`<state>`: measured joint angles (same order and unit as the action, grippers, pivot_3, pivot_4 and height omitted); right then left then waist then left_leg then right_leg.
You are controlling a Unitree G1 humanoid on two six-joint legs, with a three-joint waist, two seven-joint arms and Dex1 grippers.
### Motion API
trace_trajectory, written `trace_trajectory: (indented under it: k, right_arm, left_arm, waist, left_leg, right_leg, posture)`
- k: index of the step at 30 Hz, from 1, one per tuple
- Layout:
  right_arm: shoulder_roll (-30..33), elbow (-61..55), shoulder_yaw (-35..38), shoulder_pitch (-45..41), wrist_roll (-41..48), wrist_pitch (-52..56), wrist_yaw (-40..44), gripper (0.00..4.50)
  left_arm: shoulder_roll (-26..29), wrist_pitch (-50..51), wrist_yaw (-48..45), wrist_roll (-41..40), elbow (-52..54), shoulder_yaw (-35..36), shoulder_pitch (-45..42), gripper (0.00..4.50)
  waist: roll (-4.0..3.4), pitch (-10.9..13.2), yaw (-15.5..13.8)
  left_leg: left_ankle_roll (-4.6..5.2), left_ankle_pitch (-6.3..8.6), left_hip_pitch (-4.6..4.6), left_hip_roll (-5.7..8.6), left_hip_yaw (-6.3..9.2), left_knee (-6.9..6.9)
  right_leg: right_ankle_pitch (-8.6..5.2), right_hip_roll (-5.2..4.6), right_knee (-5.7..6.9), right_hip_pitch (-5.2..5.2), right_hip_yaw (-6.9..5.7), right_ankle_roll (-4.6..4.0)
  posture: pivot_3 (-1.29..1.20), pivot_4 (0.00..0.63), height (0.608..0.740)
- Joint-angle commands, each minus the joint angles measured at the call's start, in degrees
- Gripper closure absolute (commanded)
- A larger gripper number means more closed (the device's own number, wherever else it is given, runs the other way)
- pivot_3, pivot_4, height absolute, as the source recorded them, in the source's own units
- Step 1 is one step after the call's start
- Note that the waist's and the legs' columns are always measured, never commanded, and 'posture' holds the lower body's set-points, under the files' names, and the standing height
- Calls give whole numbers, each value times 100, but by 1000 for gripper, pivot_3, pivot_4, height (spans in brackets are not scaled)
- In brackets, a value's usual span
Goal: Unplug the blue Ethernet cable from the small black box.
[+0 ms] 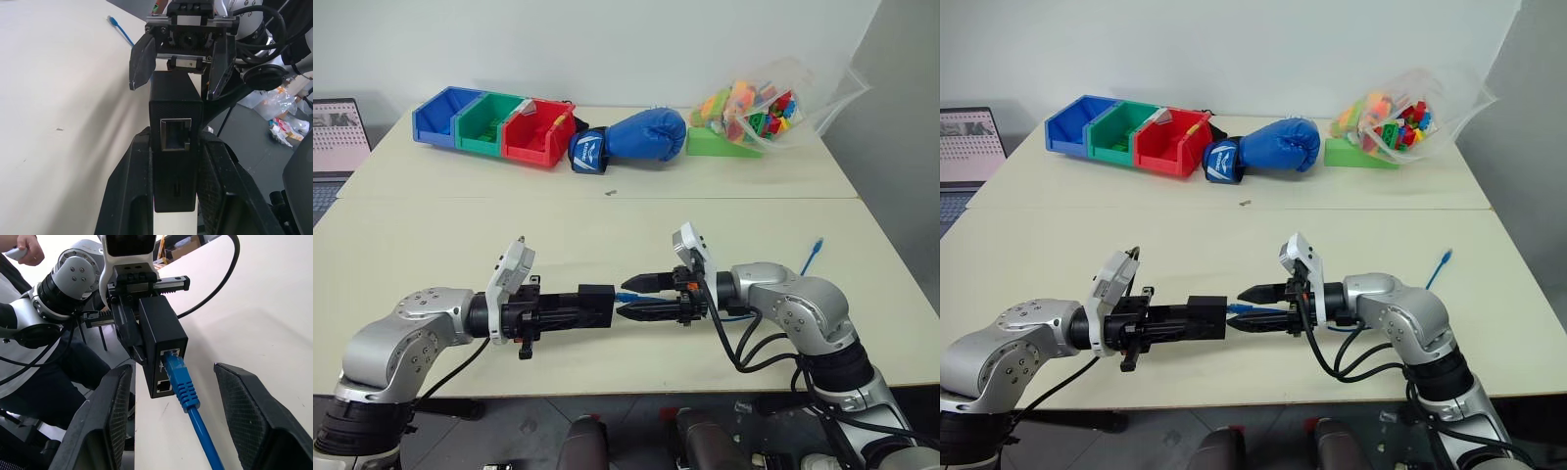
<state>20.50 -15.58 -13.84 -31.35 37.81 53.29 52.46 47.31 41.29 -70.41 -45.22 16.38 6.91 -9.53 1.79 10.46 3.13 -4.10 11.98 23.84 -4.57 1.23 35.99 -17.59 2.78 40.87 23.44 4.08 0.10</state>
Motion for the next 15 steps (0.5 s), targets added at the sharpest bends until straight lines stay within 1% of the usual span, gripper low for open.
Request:
trace_trajectory:
  k: [1,2,5,10,13,15]
  right_arm:
    - [-64,-108,20,-141,127,0,5,2052]
    - [-70,-110,14,-141,122,1,1,2143]
    - [-73,-111,11,-143,134,24,18,2916]
    - [-4,-120,-22,-148,156,43,99,3896]
    - [45,-112,-54,-165,163,30,144,4398]
    - [72,-113,-72,-171,185,41,173,4423]
  left_arm:
    - [83,36,17,-133,248,103,-87,3705]
    - [87,48,13,-136,256,104,-88,3705]
    - [109,73,-11,-127,281,96,-83,3705]
    - [139,73,-16,-122,311,97,-52,3705]
    - [143,64,-32,-124,307,96,-45,3705]
    - [151,53,-76,-124,313,93,-16,3705]
  waist:
    - [0,0,1]
    - [0,0,1]
    - [0,0,1]
    - [0,0,3]
    - [0,0,2]
    - [-1,0,4]
  left_leg:
    - [0,0,0,0,0,0]
    - [0,0,0,0,0,0]
    - [0,0,1,0,0,0]
    - [0,0,0,-1,1,-1]
    - [0,0,1,0,-1,-1]
    - [0,0,1,0,-1,-1]
  right_leg:
    - [0,0,0,0,0,0]
    - [0,0,0,0,0,0]
    - [0,0,-1,0,0,0]
    - [0,1,-1,1,1,0]
    - [0,1,-2,1,0,0]
    - [0,1,-2,2,0,0]
  posture:
    - [0,150,740]
    - [0,150,740]
    - [0,150,740]
    - [0,150,740]
    - [0,150,740]
    - [0,150,740]
